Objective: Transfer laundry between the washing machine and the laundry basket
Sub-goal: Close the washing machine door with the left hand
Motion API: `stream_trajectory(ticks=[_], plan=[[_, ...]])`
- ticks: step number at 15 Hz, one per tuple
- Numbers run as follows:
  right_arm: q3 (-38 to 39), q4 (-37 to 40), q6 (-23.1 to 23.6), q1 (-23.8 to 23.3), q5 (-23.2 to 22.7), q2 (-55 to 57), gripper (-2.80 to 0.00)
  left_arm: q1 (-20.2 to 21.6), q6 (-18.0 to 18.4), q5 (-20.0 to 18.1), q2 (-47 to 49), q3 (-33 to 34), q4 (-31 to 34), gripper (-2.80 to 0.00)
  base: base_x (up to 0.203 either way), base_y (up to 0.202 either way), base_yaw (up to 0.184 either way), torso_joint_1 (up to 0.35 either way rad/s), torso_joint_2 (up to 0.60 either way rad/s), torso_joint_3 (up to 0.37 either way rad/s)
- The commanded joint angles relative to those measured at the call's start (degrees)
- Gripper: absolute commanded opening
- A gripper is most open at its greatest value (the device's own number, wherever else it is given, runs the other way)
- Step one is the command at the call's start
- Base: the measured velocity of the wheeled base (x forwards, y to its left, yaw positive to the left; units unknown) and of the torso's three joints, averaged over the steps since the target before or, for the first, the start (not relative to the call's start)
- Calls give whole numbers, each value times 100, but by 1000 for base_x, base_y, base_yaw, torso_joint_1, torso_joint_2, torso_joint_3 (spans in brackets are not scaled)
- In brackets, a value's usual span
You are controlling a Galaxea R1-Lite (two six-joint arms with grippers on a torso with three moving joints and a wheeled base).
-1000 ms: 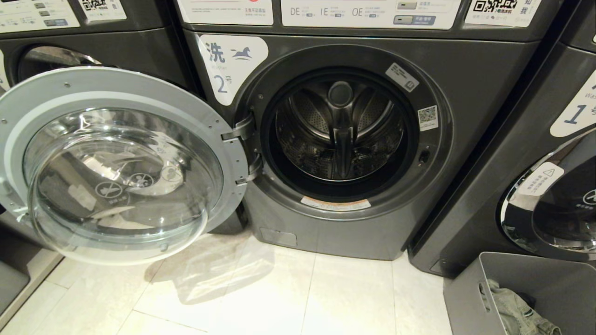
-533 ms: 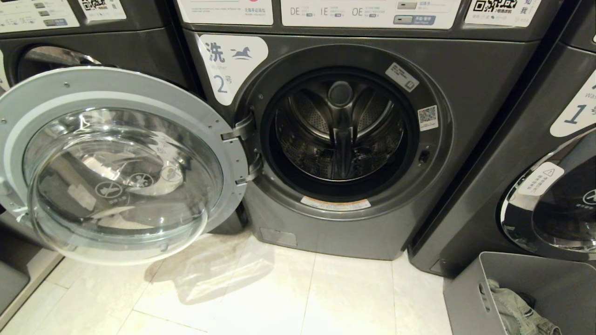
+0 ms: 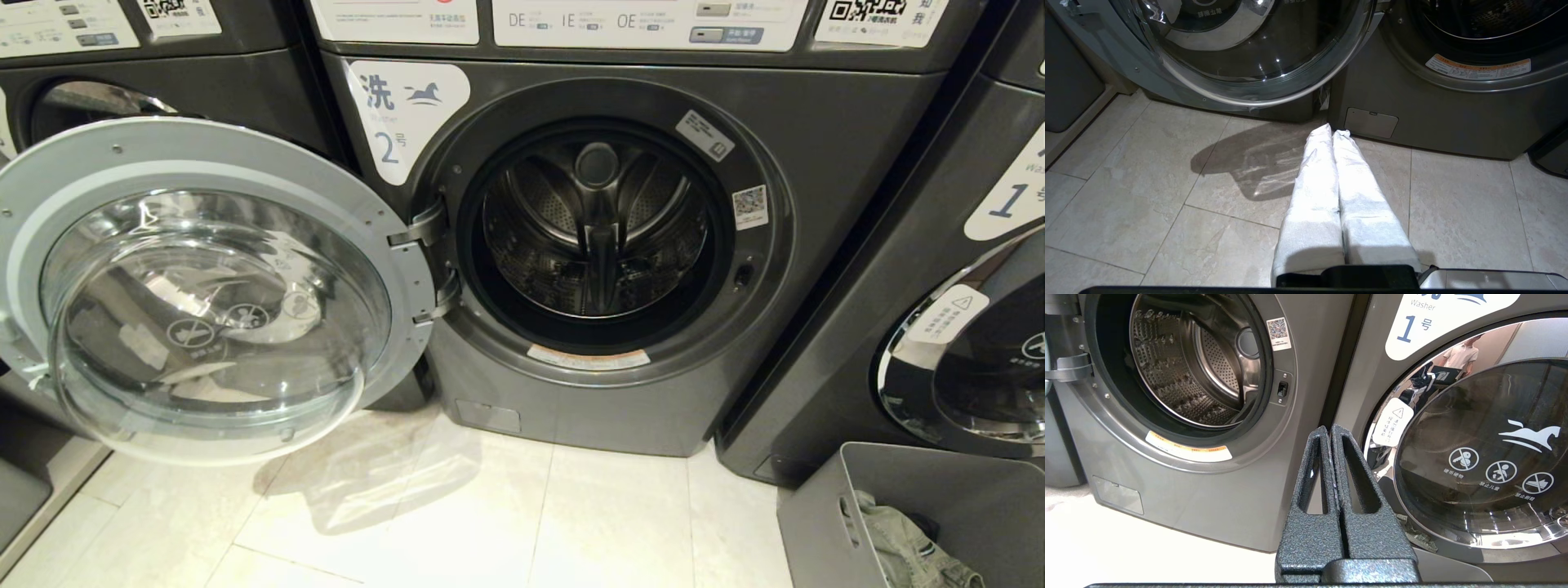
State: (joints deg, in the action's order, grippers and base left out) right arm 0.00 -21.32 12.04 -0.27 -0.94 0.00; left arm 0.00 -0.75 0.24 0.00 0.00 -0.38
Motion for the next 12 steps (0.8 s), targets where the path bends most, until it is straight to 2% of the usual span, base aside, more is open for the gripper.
stream_trajectory(ticks=[1, 9, 12], plan=[[229, -12, 8, 0, -3, 0, -280, 0, -5, 2, 0, 0, -1, -280, 0, 0, 0, 0, 0, 0], [229, -12, 8, 0, -3, 0, -280, 0, -5, 2, 0, 0, 2, -280, 0, 0, 0, 0, 0, 0], [229, -12, 8, 0, -3, 0, -280, -2, -5, 2, 0, 0, -5, -280, -4, 5, -152, 3, 2, 0]])
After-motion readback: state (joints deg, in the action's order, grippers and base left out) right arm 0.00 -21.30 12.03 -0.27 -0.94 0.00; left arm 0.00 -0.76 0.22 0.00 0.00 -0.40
